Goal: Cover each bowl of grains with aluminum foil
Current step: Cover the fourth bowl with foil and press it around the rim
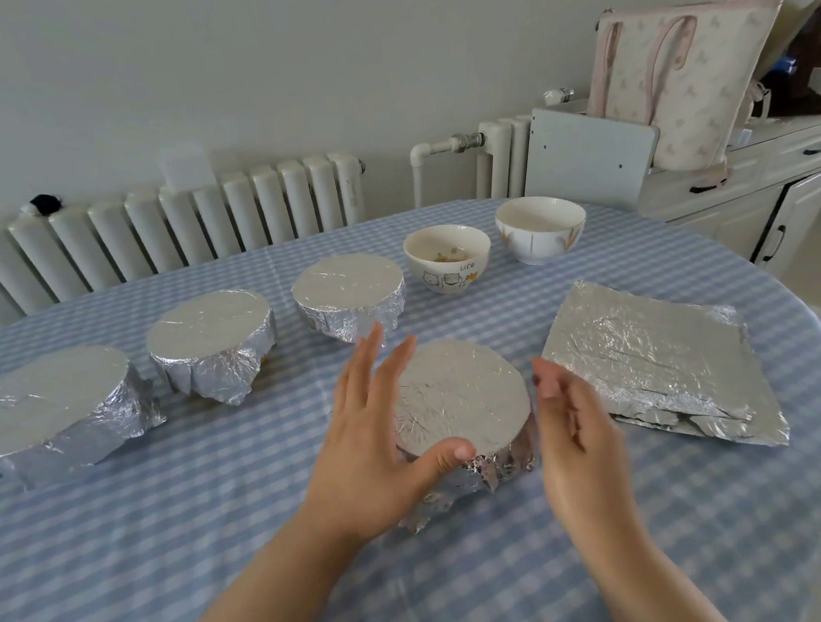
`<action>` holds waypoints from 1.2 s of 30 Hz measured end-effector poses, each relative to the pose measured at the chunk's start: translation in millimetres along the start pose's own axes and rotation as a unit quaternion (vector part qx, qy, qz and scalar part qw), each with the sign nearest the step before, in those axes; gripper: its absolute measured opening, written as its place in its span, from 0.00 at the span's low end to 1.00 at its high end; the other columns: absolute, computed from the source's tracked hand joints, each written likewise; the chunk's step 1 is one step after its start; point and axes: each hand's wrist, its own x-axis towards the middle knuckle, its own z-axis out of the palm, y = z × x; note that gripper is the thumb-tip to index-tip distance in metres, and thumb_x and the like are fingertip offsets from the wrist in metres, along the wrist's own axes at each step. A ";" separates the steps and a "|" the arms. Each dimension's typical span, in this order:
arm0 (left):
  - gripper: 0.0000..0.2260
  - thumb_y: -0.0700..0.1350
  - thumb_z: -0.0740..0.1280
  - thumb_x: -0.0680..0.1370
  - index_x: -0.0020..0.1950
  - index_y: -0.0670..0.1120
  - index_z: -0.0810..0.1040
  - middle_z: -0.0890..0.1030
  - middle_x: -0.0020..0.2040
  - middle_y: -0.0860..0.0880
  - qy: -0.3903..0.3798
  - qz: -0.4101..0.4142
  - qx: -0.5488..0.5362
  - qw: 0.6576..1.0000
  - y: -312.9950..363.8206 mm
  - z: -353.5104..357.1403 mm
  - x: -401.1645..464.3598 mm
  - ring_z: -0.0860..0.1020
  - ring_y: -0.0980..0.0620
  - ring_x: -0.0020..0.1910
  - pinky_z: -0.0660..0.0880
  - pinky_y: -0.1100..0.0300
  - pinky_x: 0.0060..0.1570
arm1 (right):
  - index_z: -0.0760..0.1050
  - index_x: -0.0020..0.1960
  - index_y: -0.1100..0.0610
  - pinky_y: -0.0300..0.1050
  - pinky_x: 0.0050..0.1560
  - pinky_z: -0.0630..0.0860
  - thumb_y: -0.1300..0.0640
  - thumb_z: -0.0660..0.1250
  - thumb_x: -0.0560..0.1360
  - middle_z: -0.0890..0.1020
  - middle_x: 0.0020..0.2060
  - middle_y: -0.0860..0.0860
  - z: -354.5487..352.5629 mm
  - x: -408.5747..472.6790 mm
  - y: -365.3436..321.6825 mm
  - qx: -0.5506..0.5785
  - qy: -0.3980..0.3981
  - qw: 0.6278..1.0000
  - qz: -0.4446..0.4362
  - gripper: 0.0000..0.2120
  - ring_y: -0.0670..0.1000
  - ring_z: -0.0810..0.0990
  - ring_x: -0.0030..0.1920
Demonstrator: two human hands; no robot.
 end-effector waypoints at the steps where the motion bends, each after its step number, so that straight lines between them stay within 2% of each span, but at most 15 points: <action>1: 0.47 0.80 0.57 0.63 0.77 0.58 0.54 0.46 0.79 0.59 -0.015 -0.006 -0.007 1.000 -0.4 -0.2 0.9 0.46 0.60 0.77 0.55 0.53 0.72 | 0.75 0.61 0.48 0.28 0.56 0.70 0.40 0.58 0.77 0.79 0.59 0.46 1.7 -4.3 -0.6 -0.006 -0.029 1.000 0.000 0.19 0.43 0.77 0.59; 4: 0.45 0.80 0.59 0.61 0.73 0.66 0.51 0.47 0.78 0.63 -0.057 -0.033 -0.035 0.997 -1.2 -0.1 3.0 0.48 0.65 0.76 0.56 0.56 0.74 | 0.71 0.68 0.51 0.25 0.61 0.65 0.33 0.57 0.72 0.74 0.66 0.43 3.3 -12.3 1.2 -0.033 -0.076 0.997 -0.002 0.32 0.38 0.71 0.66; 7: 0.52 0.81 0.61 0.57 0.76 0.64 0.50 0.46 0.79 0.62 -0.070 -0.061 -0.042 0.995 -0.4 0.6 1.9 0.47 0.65 0.76 0.53 0.59 0.73 | 0.66 0.73 0.49 0.38 0.68 0.67 0.25 0.56 0.68 0.72 0.68 0.42 -4.5 -8.8 2.2 -0.063 -0.125 0.990 -0.004 0.41 0.39 0.70 0.68; 11: 0.57 0.80 0.64 0.55 0.78 0.61 0.49 0.43 0.78 0.64 -0.072 -0.100 -0.038 0.992 10.3 1.8 -3.8 0.45 0.64 0.76 0.52 0.58 0.73 | 0.65 0.66 0.47 0.27 0.55 0.70 0.35 0.66 0.71 0.75 0.62 0.42 -12.8 0.6 0.2 0.037 -0.184 0.982 0.005 0.29 0.32 0.74 0.60; 14: 0.59 0.80 0.65 0.53 0.78 0.59 0.48 0.46 0.78 0.63 -0.065 -0.111 -0.040 0.991 13.0 1.6 -4.5 0.48 0.62 0.76 0.55 0.56 0.74 | 0.68 0.61 0.46 0.33 0.55 0.74 0.25 0.67 0.62 0.79 0.58 0.44 -9.6 -4.6 9.8 0.089 -0.166 0.981 0.049 0.36 0.38 0.78 0.59; 16: 0.61 0.80 0.65 0.52 0.79 0.57 0.49 0.48 0.78 0.61 -0.061 -0.111 -0.047 0.991 11.6 2.2 -3.7 0.50 0.61 0.76 0.55 0.56 0.74 | 0.70 0.62 0.45 0.41 0.59 0.74 0.26 0.68 0.61 0.80 0.59 0.47 -8.9 -7.3 16.4 0.090 -0.156 0.982 0.059 0.36 0.45 0.78 0.61; 17: 0.61 0.80 0.65 0.52 0.79 0.57 0.49 0.50 0.78 0.61 -0.060 -0.109 -0.050 0.991 10.6 2.6 -3.3 0.51 0.61 0.76 0.56 0.56 0.75 | 0.71 0.63 0.45 0.43 0.60 0.74 0.28 0.70 0.63 0.80 0.59 0.49 -9.5 -7.1 17.0 0.091 -0.156 0.982 0.060 0.35 0.47 0.78 0.61; 19: 0.60 0.79 0.67 0.53 0.79 0.56 0.51 0.52 0.77 0.60 -0.056 -0.107 -0.052 0.991 9.8 3.5 -3.0 0.54 0.61 0.75 0.59 0.53 0.74 | 0.72 0.65 0.50 0.37 0.56 0.75 0.40 0.72 0.69 0.82 0.57 0.46 -11.0 -6.1 15.1 0.126 -0.150 0.978 0.076 0.29 0.43 0.80 0.58; 21: 0.59 0.79 0.67 0.54 0.79 0.55 0.52 0.54 0.77 0.59 -0.046 -0.106 -0.052 0.992 9.8 5.4 -2.8 0.56 0.59 0.75 0.61 0.51 0.73 | 0.74 0.64 0.55 0.35 0.53 0.76 0.51 0.70 0.71 0.83 0.55 0.44 -10.4 -7.8 10.6 0.184 -0.132 0.968 0.108 0.22 0.43 0.81 0.56; 24: 0.59 0.79 0.67 0.53 0.78 0.55 0.53 0.55 0.76 0.59 -0.032 -0.108 -0.051 0.992 10.5 7.8 -2.8 0.57 0.59 0.74 0.62 0.51 0.73 | 0.76 0.60 0.56 0.48 0.59 0.76 0.52 0.67 0.71 0.84 0.53 0.51 -5.0 -11.9 6.8 0.232 -0.077 0.956 0.161 0.18 0.50 0.81 0.57; 28: 0.59 0.81 0.65 0.53 0.78 0.55 0.54 0.56 0.75 0.58 -0.021 -0.108 -0.057 0.992 10.1 9.9 -3.1 0.58 0.58 0.74 0.63 0.50 0.72 | 0.78 0.52 0.57 0.57 0.57 0.74 0.56 0.65 0.77 0.84 0.45 0.53 1.5 -8.9 3.1 0.230 -0.016 0.948 0.222 0.08 0.52 0.80 0.49; 30: 0.58 0.79 0.66 0.53 0.77 0.55 0.55 0.56 0.75 0.58 -0.018 -0.110 -0.055 0.992 9.9 10.9 -2.7 0.59 0.57 0.74 0.63 0.50 0.72 | 0.80 0.49 0.57 0.58 0.54 0.74 0.54 0.66 0.77 0.83 0.42 0.54 5.0 -7.3 1.3 0.220 0.002 0.947 0.234 0.07 0.54 0.79 0.46; 34: 0.57 0.78 0.67 0.54 0.77 0.56 0.55 0.55 0.75 0.58 -0.017 -0.111 -0.049 0.993 10.0 12.3 -3.4 0.59 0.57 0.74 0.64 0.50 0.71 | 0.78 0.43 0.59 0.49 0.46 0.73 0.55 0.66 0.78 0.81 0.35 0.53 9.7 -5.3 -2.3 0.229 0.039 0.937 0.259 0.09 0.52 0.77 0.40; 36: 0.56 0.77 0.67 0.54 0.77 0.56 0.54 0.55 0.75 0.58 -0.017 -0.113 -0.047 0.992 10.8 12.5 -3.6 0.59 0.58 0.73 0.64 0.51 0.71 | 0.77 0.42 0.60 0.48 0.45 0.73 0.55 0.66 0.78 0.81 0.33 0.52 11.6 -3.5 -3.4 0.238 0.048 0.932 0.268 0.09 0.52 0.77 0.39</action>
